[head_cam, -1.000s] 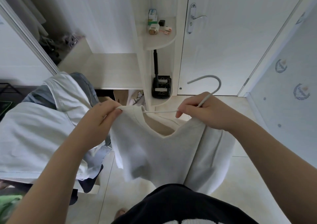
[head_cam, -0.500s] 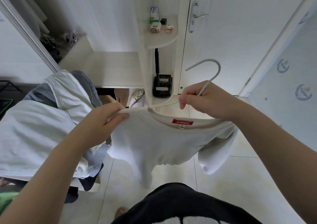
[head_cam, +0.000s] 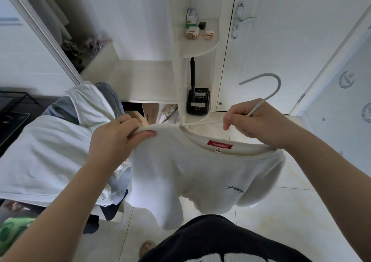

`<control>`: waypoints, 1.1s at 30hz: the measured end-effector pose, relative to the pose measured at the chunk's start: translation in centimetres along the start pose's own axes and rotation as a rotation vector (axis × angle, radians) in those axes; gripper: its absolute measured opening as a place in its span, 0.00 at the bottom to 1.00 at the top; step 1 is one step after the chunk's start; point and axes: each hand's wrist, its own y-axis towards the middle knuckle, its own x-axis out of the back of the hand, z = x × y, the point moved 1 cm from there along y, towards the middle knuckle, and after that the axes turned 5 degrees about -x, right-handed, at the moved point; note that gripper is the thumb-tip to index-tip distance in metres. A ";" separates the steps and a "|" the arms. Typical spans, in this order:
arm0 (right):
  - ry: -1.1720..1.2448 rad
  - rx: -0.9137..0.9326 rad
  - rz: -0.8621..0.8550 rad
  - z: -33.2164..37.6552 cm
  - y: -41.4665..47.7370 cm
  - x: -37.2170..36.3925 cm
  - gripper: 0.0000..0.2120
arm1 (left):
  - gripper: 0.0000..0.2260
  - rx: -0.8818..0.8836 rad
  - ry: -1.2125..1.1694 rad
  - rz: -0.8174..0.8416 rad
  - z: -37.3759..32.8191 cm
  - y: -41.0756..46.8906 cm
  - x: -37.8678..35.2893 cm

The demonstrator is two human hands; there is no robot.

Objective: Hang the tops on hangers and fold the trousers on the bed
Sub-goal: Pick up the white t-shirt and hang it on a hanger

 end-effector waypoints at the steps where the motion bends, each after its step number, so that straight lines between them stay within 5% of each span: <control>1: 0.001 0.010 -0.010 0.0 0.1 -0.1 0.12 | 0.25 0.019 0.027 0.016 0.0 0.0 0.1; 4: 0.006 0.018 -0.027 0.1 0.2 -0.4 0.12 | 0.24 0.094 -0.015 0.080 -0.1 0.0 -0.2; 13: -0.055 0.005 -0.037 -0.4 1.4 -2.8 0.12 | 0.07 -0.064 -0.304 0.184 -4.9 1.2 -3.3; 18: -0.063 0.065 0.022 -2.2 0.6 -1.4 0.11 | 0.12 0.008 -0.335 0.115 -2.8 0.5 -3.3; 23: -0.362 -0.271 0.115 -9.5 -0.8 2.3 0.07 | 0.07 0.056 -0.293 -0.032 0.0 0.7 -2.1; 25: -0.402 -0.367 0.043 -12.0 -1.0 2.2 0.14 | 0.07 0.054 -0.290 -0.030 0.7 0.7 -2.4; 33: -0.165 -0.210 -0.365 -12.3 -1.1 1.2 0.14 | 0.09 0.034 -0.234 0.026 2.8 0.1 -3.1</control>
